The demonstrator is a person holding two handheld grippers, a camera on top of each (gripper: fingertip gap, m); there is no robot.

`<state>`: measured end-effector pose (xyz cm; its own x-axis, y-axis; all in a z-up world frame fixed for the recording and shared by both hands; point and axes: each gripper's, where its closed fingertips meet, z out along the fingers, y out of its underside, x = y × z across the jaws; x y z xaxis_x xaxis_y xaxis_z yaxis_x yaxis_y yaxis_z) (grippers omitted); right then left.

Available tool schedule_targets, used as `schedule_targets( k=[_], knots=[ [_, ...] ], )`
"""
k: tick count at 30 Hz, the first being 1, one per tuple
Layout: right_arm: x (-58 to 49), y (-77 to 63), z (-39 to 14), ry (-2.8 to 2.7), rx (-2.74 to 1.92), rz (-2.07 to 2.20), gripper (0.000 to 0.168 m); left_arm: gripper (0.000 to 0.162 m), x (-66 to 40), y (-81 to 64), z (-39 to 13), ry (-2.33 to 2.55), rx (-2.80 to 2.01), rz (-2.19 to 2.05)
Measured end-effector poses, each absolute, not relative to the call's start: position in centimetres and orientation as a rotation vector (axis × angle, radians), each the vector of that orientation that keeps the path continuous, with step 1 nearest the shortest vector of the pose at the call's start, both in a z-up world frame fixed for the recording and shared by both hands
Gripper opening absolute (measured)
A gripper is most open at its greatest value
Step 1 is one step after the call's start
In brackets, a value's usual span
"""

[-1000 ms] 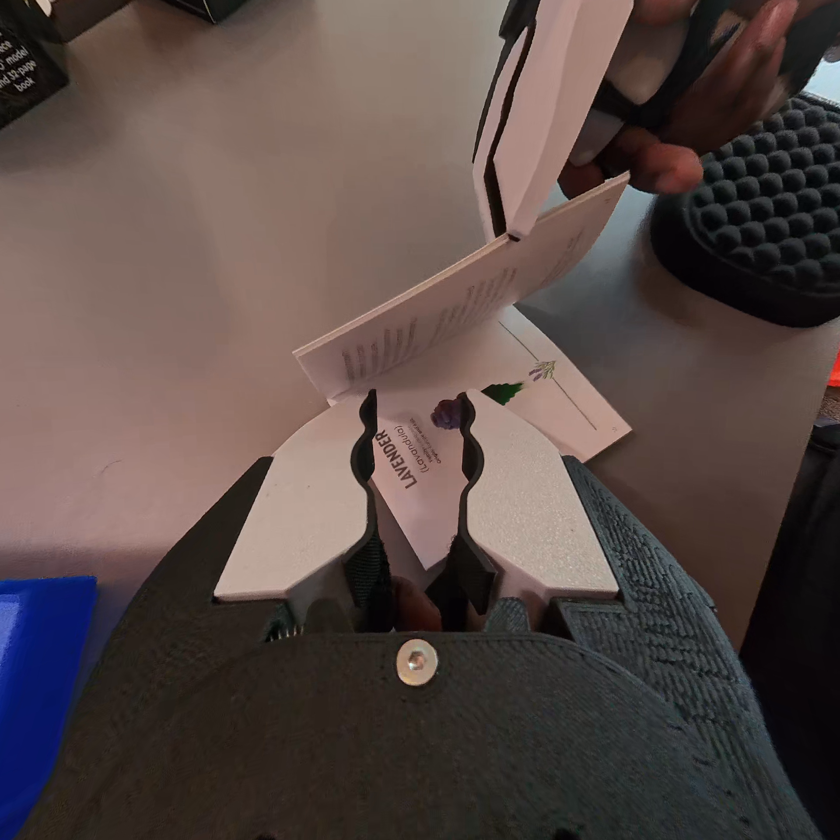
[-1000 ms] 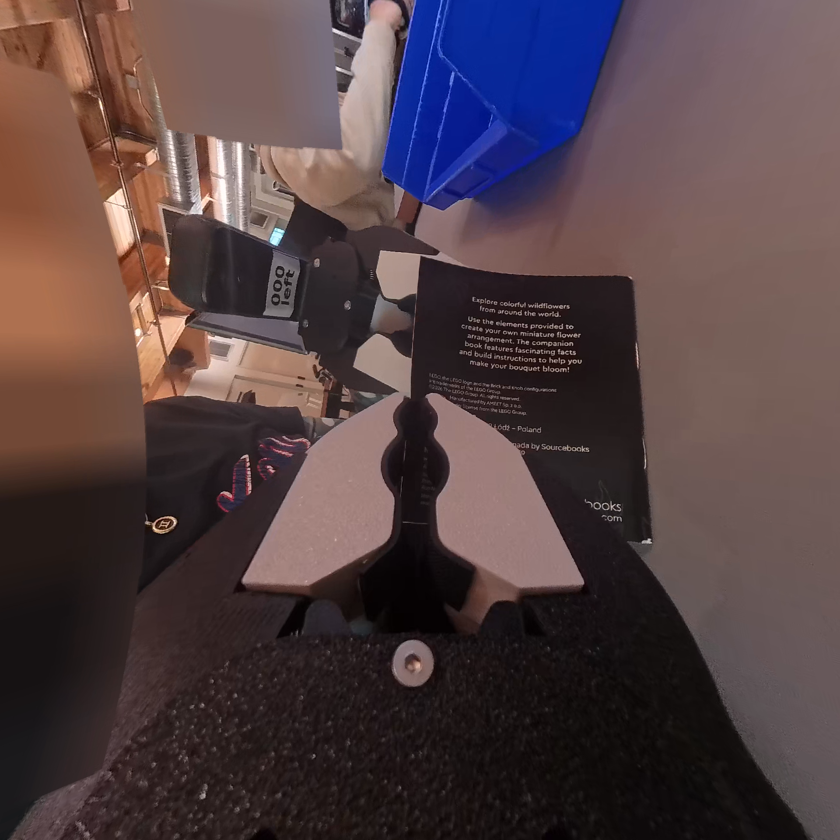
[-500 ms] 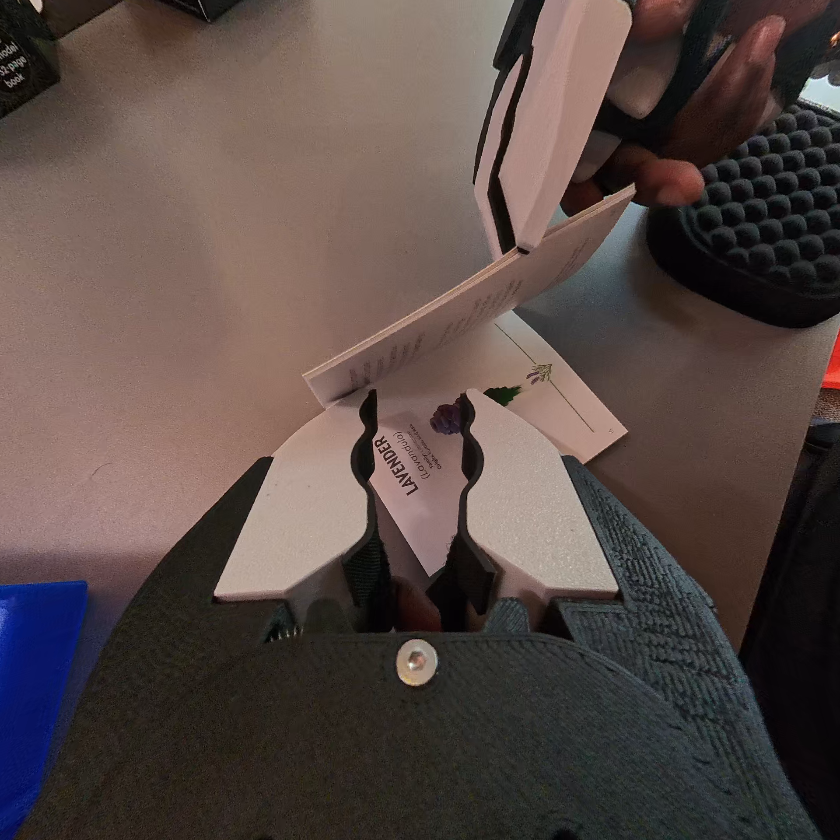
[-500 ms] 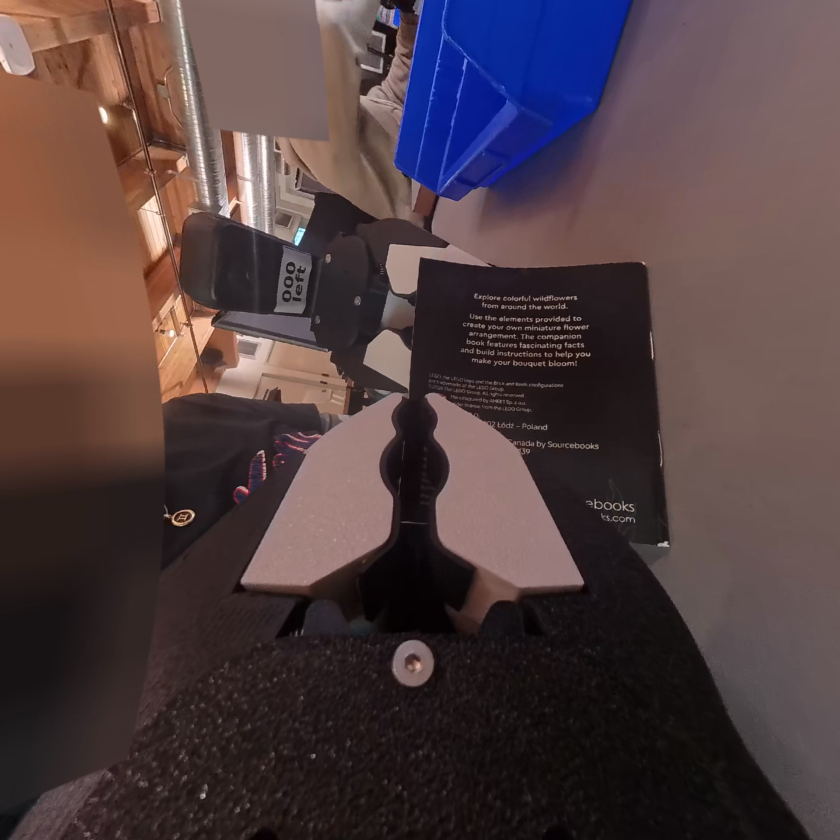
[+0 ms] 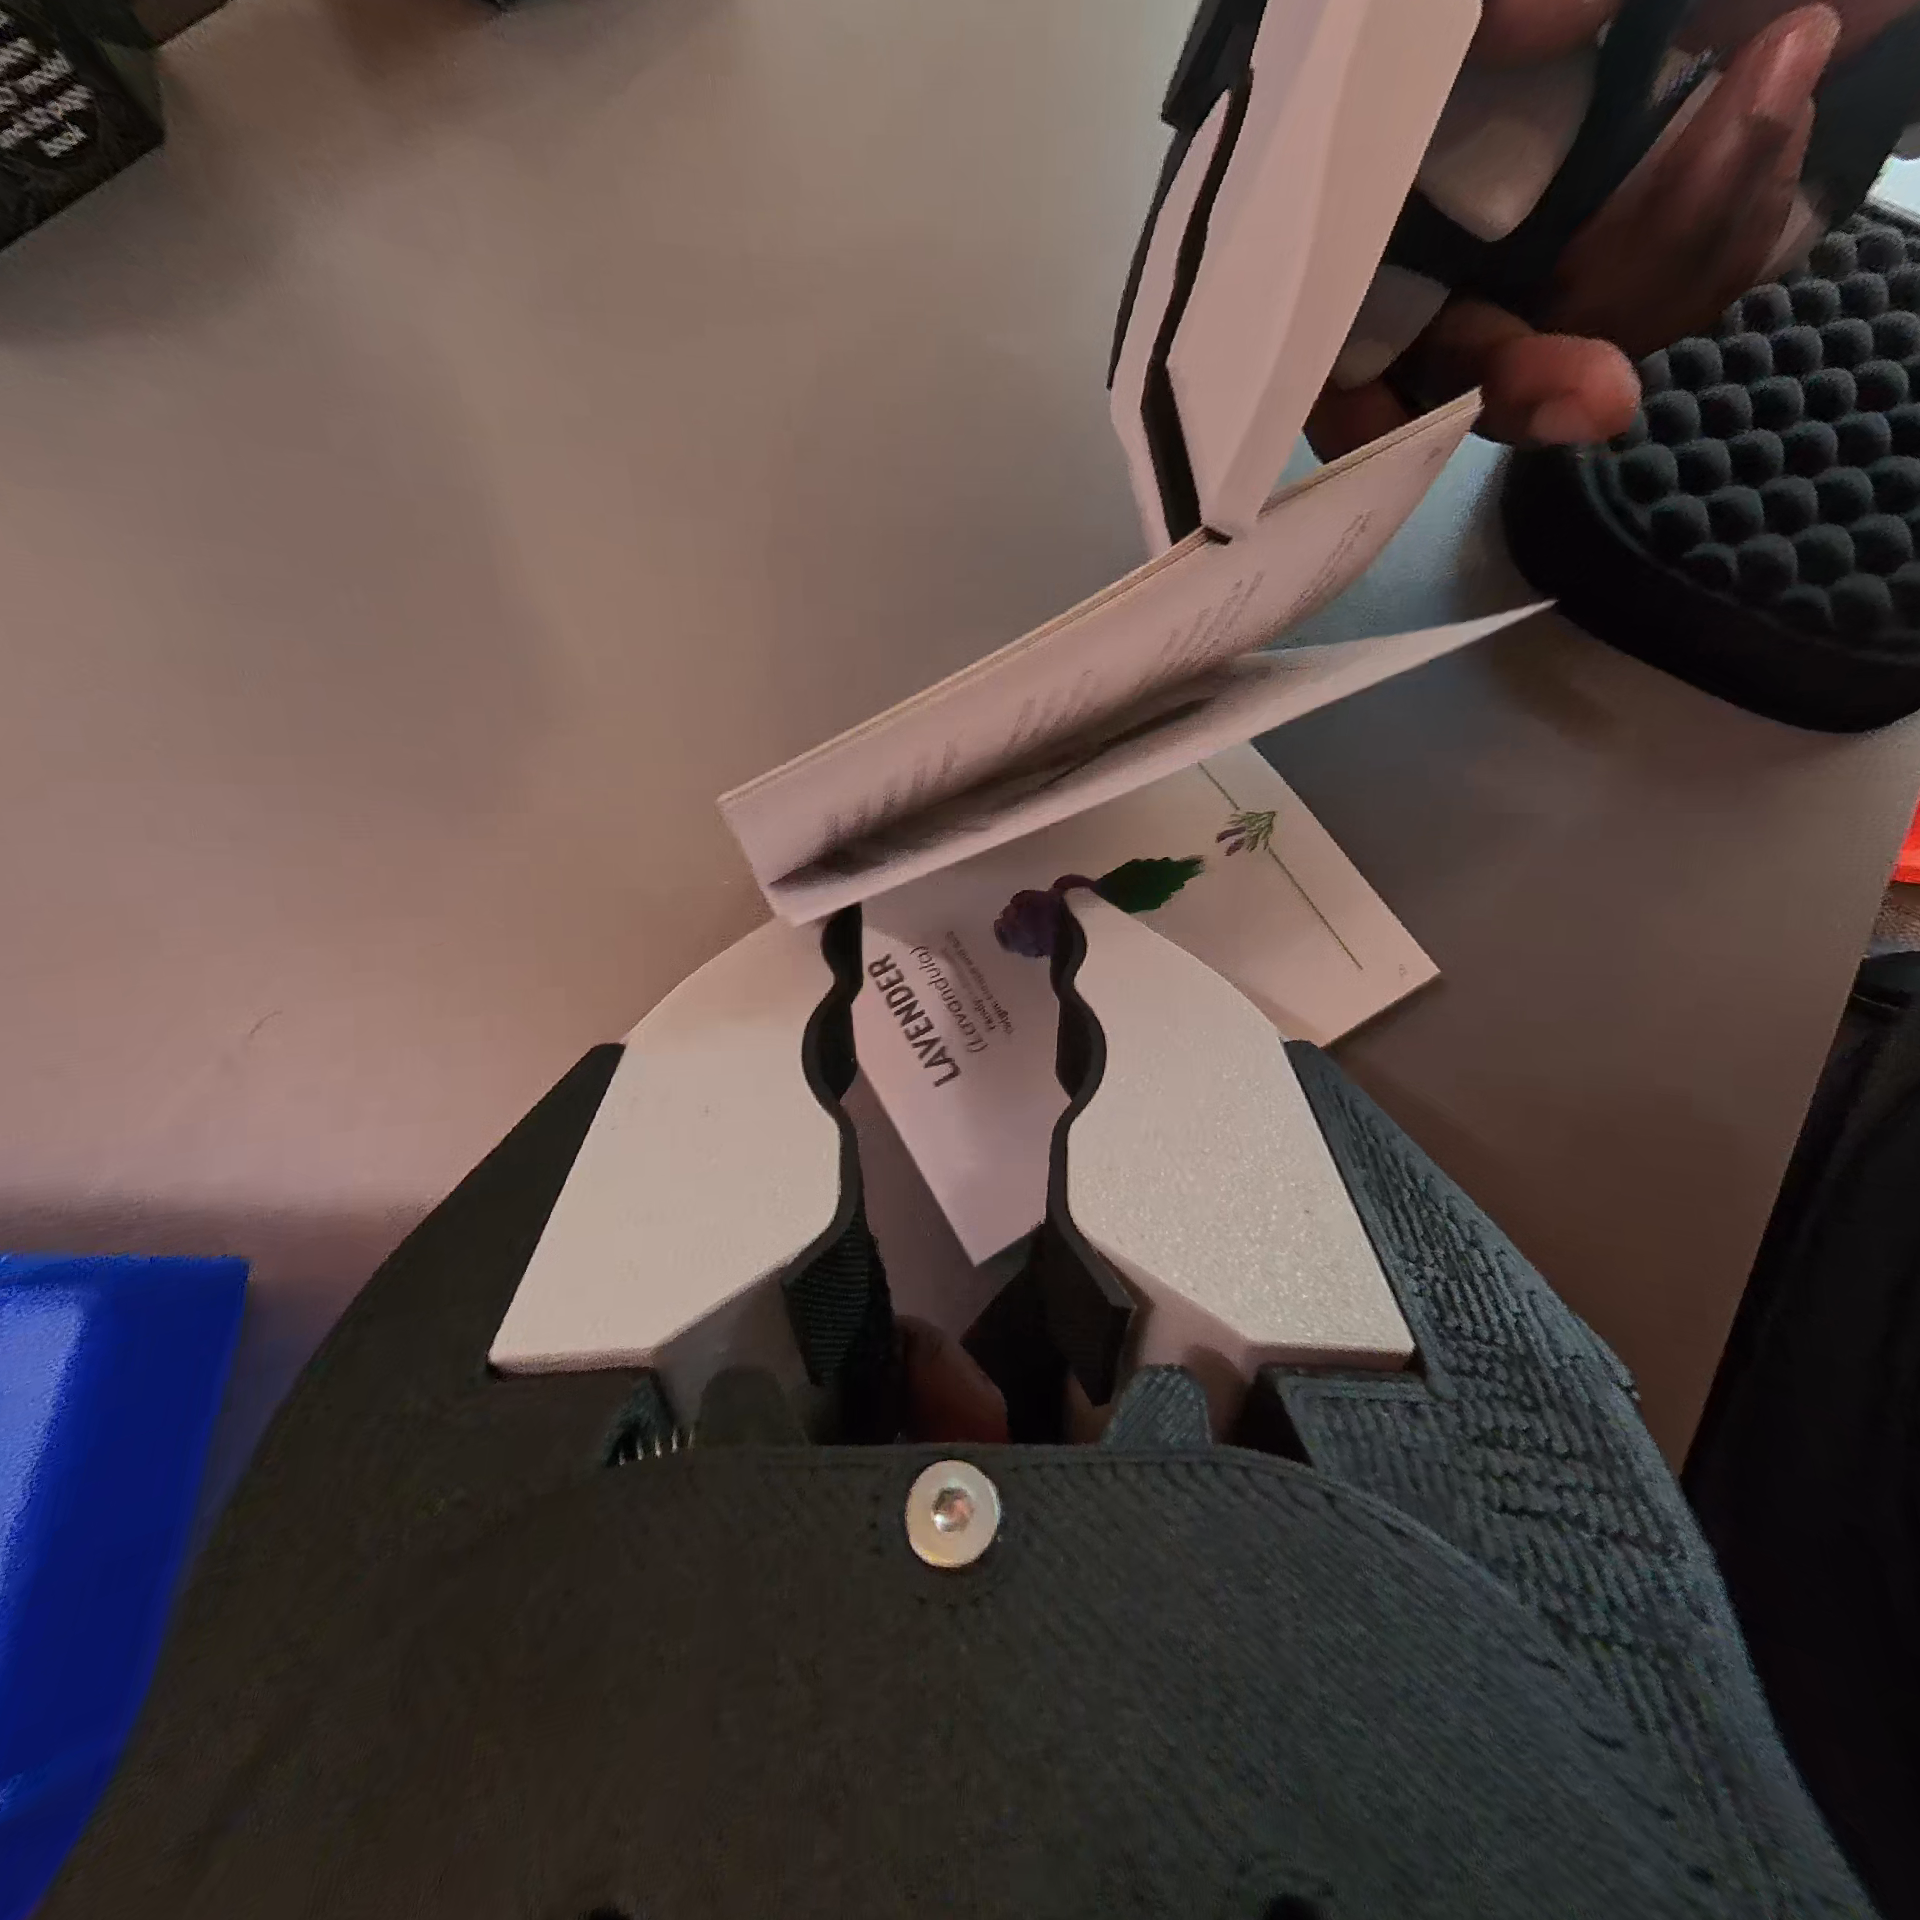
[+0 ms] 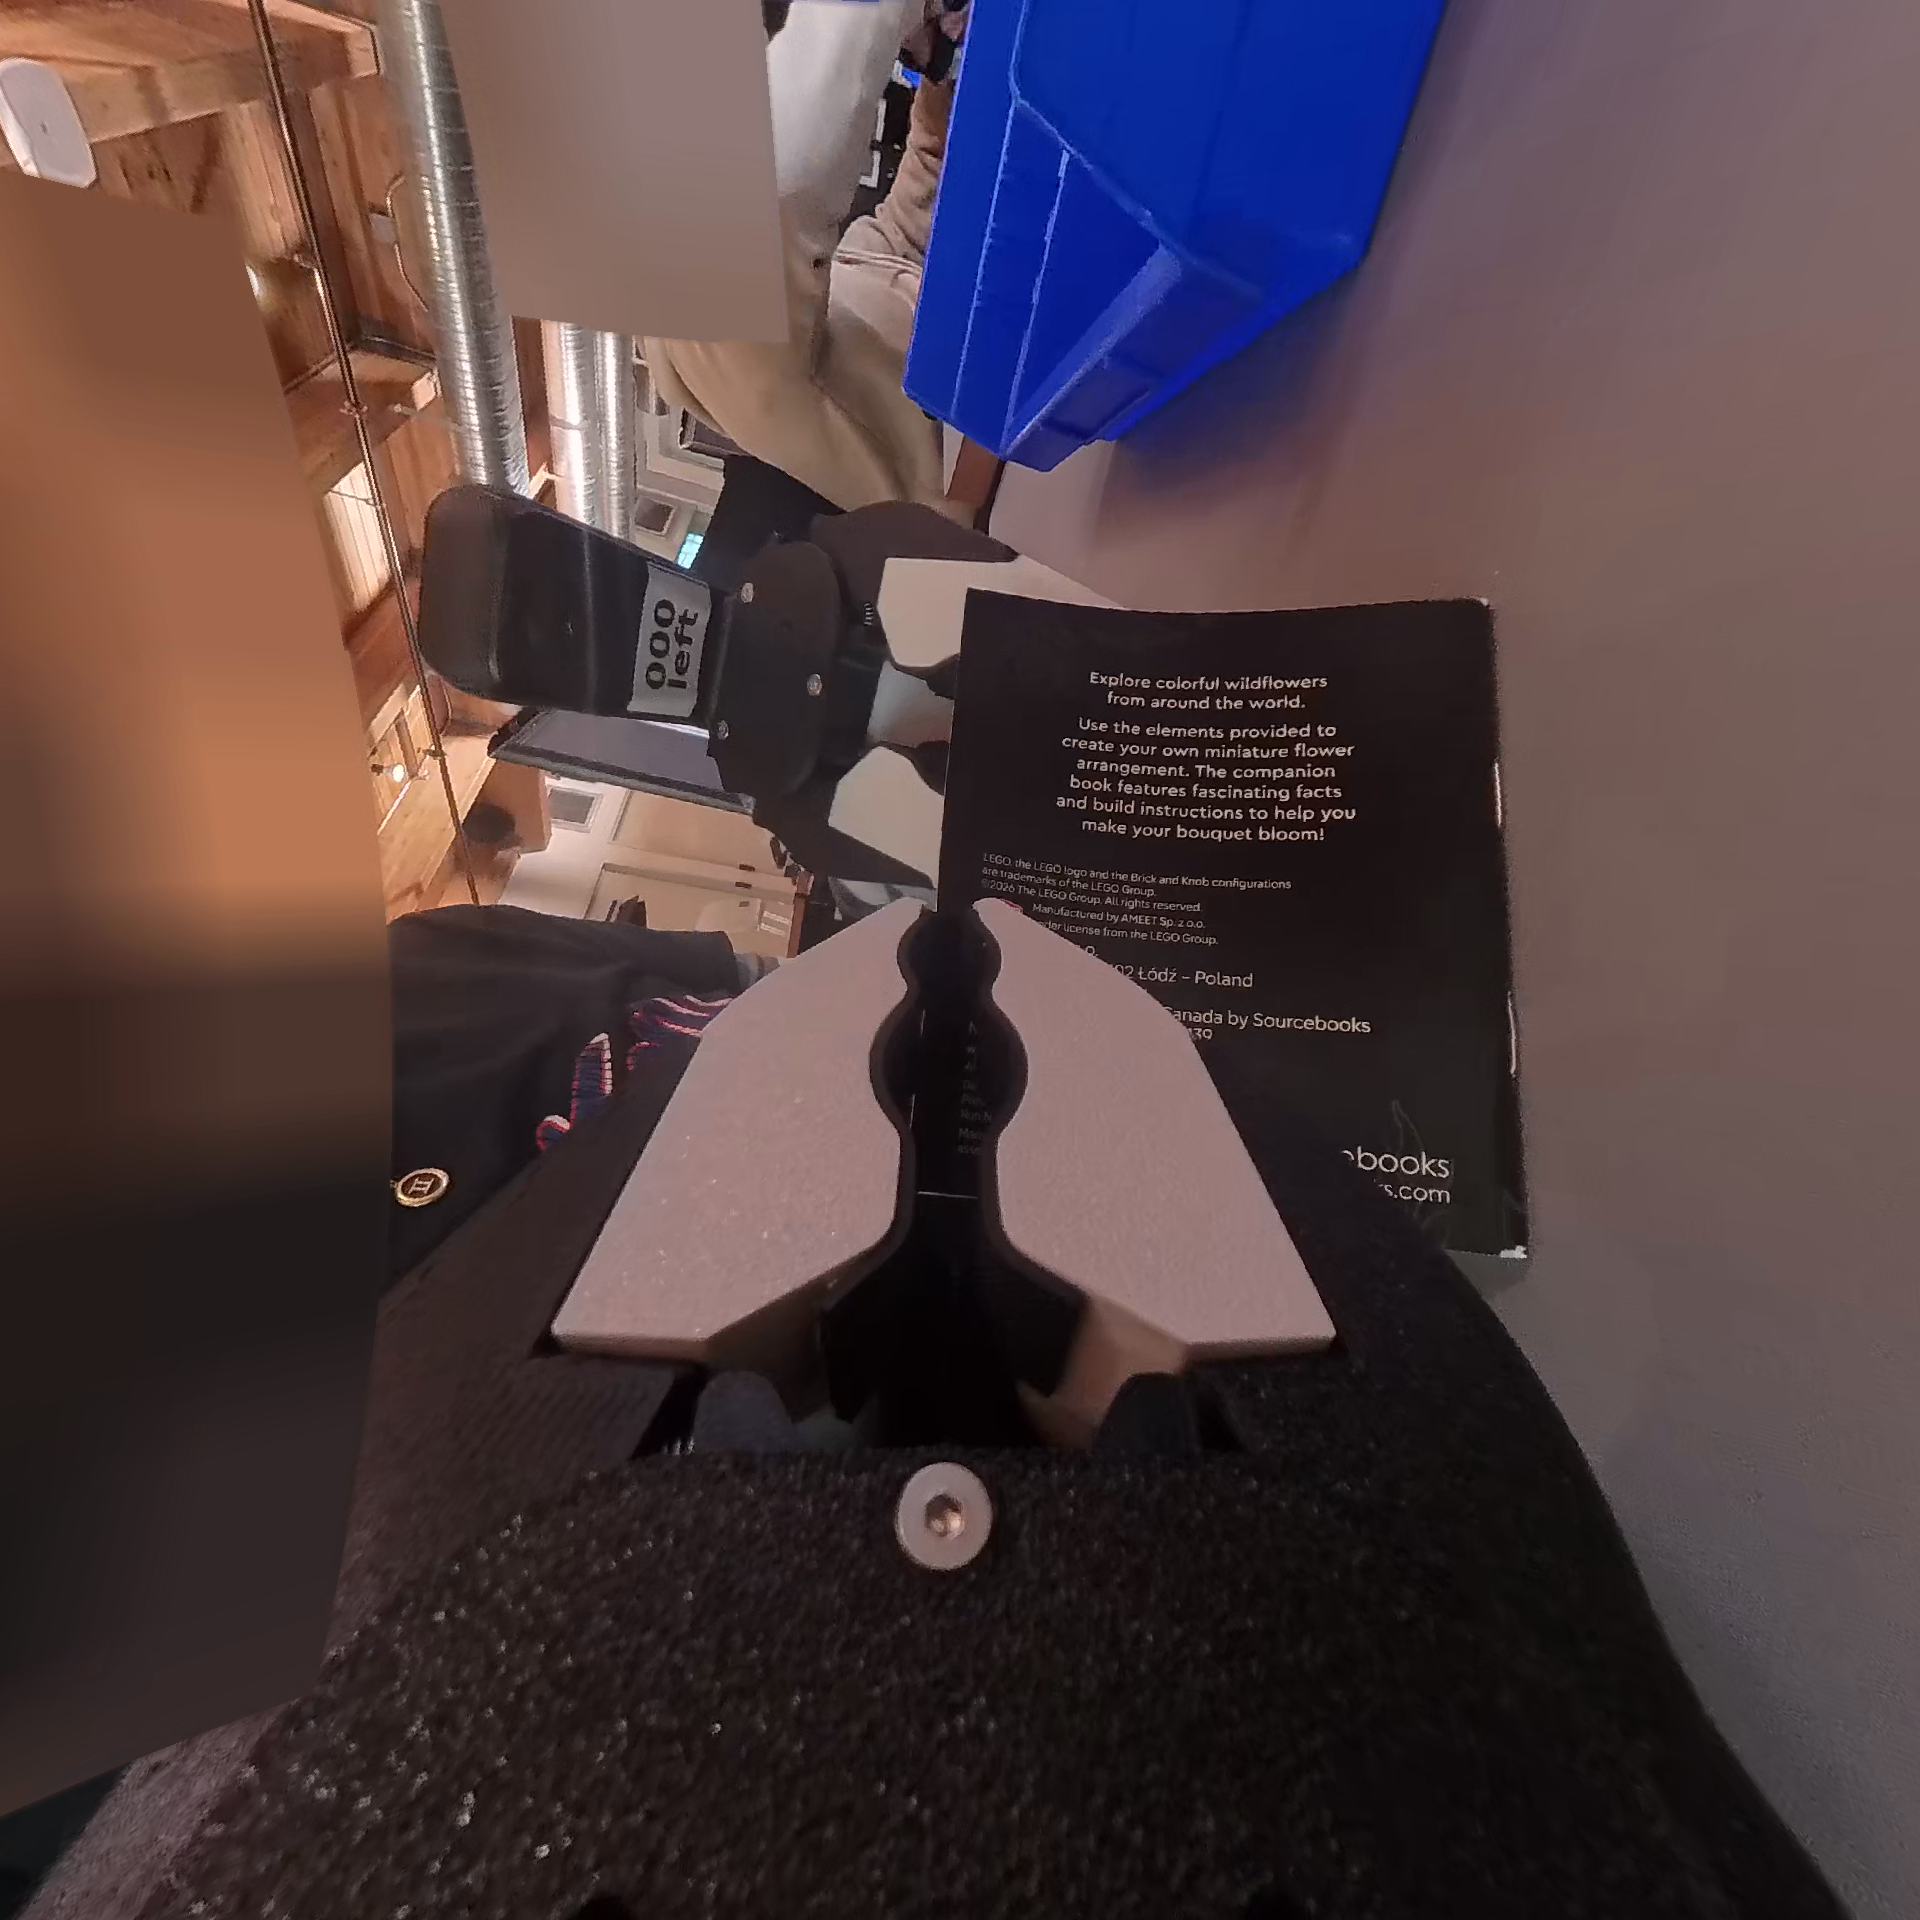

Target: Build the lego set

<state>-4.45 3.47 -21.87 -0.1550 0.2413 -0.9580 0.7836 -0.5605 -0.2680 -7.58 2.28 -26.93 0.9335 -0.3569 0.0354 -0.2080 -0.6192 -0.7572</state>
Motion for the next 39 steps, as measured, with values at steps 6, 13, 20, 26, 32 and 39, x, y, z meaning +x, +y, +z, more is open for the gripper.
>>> schedule_targets(
  k=[6, 13, 20, 26, 32, 39],
  knots=[
    [-4.3, 3.7, -21.8, 1.134, 1.705, -1.774, 0.005, 0.035, -10.0, 0.8, -24.7, 0.304, -2.227, -0.168],
    [-4.4, 3.6, -21.8, 1.124, 1.706, -1.782, 0.005, 0.035, -8.1, 0.8, -22.9, 0.37, -2.165, -0.23],
    [-4.3, 3.5, -21.9, 1.12, 1.705, -1.775, 0.005, 0.034, -5.7, 1.4, -23.4, 0.418, -2.149, -0.353],
    [-4.4, 3.6, -21.8, 1.115, 1.708, -1.782, 0.005, 0.034, -6.2, 1.0, -24.0, 0.412, -2.192, -0.312],
    [-4.4, 3.7, -21.8, 1.114, 1.707, -1.787, 0.005, 0.034, -7.7, 0.3, -23.6, 0.391, -2.221, -0.247],
    [-4.4, 3.7, -21.8, 1.112, 1.706, -1.79, 0.005, 0.034, -8.0, 0.1, -23.2, 0.389, -2.22, -0.208]
  ],
)
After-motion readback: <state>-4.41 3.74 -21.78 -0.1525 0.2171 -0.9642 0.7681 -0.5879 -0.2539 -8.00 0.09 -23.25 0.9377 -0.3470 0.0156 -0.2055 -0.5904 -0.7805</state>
